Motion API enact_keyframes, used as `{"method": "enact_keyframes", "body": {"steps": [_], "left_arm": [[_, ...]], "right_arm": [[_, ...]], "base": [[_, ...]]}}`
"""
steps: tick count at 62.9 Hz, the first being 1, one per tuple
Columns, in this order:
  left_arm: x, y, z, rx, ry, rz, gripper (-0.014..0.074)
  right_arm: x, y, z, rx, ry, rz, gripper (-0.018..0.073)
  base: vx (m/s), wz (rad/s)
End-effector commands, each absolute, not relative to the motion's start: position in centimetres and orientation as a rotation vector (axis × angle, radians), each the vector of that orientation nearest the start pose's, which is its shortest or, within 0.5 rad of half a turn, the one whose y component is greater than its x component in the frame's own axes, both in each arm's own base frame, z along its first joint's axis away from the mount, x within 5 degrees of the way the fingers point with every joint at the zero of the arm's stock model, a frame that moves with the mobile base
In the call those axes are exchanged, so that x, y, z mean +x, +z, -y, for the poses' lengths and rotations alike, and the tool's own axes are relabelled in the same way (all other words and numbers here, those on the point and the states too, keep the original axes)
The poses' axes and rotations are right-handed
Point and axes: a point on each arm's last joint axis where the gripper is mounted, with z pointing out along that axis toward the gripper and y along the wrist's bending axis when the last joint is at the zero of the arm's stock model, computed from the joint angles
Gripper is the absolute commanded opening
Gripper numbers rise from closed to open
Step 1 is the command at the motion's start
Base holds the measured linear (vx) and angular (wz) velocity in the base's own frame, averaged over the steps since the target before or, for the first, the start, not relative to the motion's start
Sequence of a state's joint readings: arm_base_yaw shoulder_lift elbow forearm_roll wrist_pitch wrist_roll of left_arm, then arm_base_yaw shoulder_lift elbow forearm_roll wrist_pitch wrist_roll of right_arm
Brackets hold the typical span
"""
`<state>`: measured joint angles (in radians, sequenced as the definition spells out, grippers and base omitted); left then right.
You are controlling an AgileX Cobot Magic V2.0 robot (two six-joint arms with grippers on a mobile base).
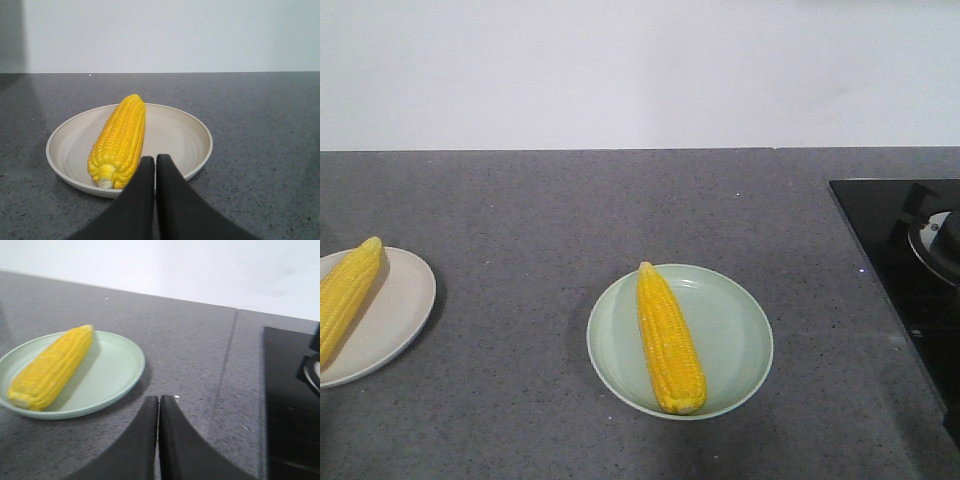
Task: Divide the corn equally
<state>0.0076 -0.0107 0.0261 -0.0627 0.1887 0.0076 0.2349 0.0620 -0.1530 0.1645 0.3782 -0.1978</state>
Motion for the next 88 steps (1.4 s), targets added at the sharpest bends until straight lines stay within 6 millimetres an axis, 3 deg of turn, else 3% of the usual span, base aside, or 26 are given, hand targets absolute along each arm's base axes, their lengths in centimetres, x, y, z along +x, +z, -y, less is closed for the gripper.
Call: {"method": "enact_keyframes", "body": {"steps": [1, 16, 24, 44, 88], "left_arm": [[5.6, 19.1, 0.0, -0.05, -0.052, -1.608, -0.0006], [5.6, 19.1, 0.0, -0.05, -0.052, -1.608, -0.0006], [5.6, 19.1, 0.0, -0.05, -0.052, -1.608, -0.0006], [5.6, 19.1, 0.0, -0.05, -0.052, -1.608, -0.0006], [5.6, 19.1, 0.0, -0.05, -0.052, -1.608, -0.0006]], "right_arm": [[4.8, 23.6, -1.1, -0.17, 0.158, -1.633, -0.0006], [5.2, 21.3, -0.5, -0.027, 0.098, -1.634, -0.0006], [5.6, 20.2, -0.3, 0.027, 0.115, -1.505, -0.0004], [5.5, 21.6, -0.1, 0.024, 0.09, -1.348, -0.0003], [5.5, 21.4, -0.2, 0.023, 0.092, -1.369, -0.0003]], "base": [[0.0, 0.0], [0.0, 0.0], [0.0, 0.0], [0.0, 0.0], [0.0, 0.0]]}}
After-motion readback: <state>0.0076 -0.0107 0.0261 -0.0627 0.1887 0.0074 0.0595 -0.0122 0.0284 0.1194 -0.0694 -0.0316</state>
